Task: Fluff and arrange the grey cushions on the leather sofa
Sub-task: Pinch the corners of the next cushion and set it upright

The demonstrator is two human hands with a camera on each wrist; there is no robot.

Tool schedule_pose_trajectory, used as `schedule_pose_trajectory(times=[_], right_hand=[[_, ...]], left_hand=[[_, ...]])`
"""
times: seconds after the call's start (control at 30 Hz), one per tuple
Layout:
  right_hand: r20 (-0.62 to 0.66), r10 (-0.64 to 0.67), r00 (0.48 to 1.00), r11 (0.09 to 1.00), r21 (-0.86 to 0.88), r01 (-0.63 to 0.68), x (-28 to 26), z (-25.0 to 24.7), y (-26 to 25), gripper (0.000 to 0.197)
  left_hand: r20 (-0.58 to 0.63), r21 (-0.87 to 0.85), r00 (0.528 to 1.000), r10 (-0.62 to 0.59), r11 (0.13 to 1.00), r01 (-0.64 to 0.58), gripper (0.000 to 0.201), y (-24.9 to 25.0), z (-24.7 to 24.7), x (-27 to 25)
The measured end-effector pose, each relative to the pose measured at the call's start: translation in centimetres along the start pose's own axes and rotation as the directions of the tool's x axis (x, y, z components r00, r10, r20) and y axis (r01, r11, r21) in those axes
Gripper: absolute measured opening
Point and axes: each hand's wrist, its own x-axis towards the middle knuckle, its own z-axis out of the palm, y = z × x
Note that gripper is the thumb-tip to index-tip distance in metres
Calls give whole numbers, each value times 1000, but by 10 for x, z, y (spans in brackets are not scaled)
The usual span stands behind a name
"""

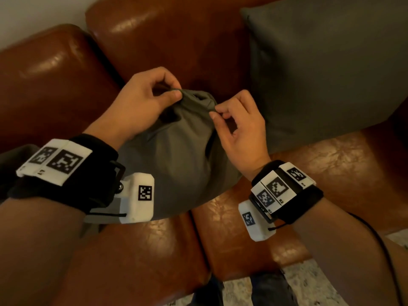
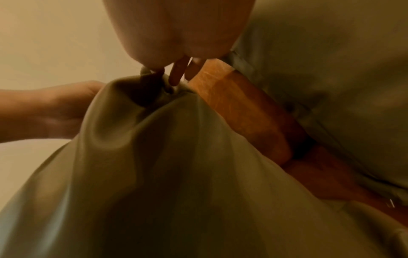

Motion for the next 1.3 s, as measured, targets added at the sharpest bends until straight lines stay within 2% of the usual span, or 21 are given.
schedule_pose_trajectory(times=[0.13,0.23,0.3,0.37,0.43,0.53,0.63,0.73,0.8,0.87,1.0,1.07,1.13,1.23,1.3], right_hand=[[82,110,991,991,66,-115,3,2,-2,12],[98,234,967,963,114,-244,13,5,-9,21],[51,170,984,980,91,-174,17,6,-15,19],[34,43,999,998,36,-44,18,8,-22,15],[54,-72,996,996,-50,74,16,9,-25,10],[86,-200,976,966,-149,211,16,7,-25,5],[26,-251,968,952,-172,252,15,4,-21,6],[-80,-138,987,986,-108,129,11,5,-15,9],[-86,-33,996,999,-22,31,7,6,-14,11],[-85,29,996,999,47,-25,5,6,-15,11],[-23,-4,1000,997,75,5,8,2,-21,8],[6,-16,1000,999,45,16,9,0,-21,7],[4,24,1000,998,63,-24,9,-1,-20,7],[-13,179,984,976,131,-175,10,-2,-22,14],[19,276,961,945,179,-274,14,0,-25,19]], left_hand=[[-26,-241,1000,-3,970,-3,13,-4,7,-7],[-38,-332,999,4,943,-16,17,-5,12,-9],[-49,-399,999,-23,917,1,18,-7,13,-9],[-51,-423,997,-51,906,24,19,-9,13,-10],[-47,-375,998,-48,927,27,24,-10,10,-9],[-26,-233,999,25,972,-31,28,-5,7,-9],[-106,-200,994,26,979,-47,20,-4,12,-15],[-206,-320,978,-39,947,-29,18,-9,20,-21],[-220,-363,974,-56,931,-29,20,-10,25,-23],[-203,-327,979,-38,944,-31,19,-7,24,-23],[-74,-247,996,59,966,-75,16,2,16,-17],[-71,-236,994,84,967,-98,15,5,15,-13],[-121,-340,992,41,937,-80,13,7,16,-10],[-140,-479,990,-19,876,-51,11,6,26,-7],[-159,-522,986,-47,852,-43,10,6,34,-5]])
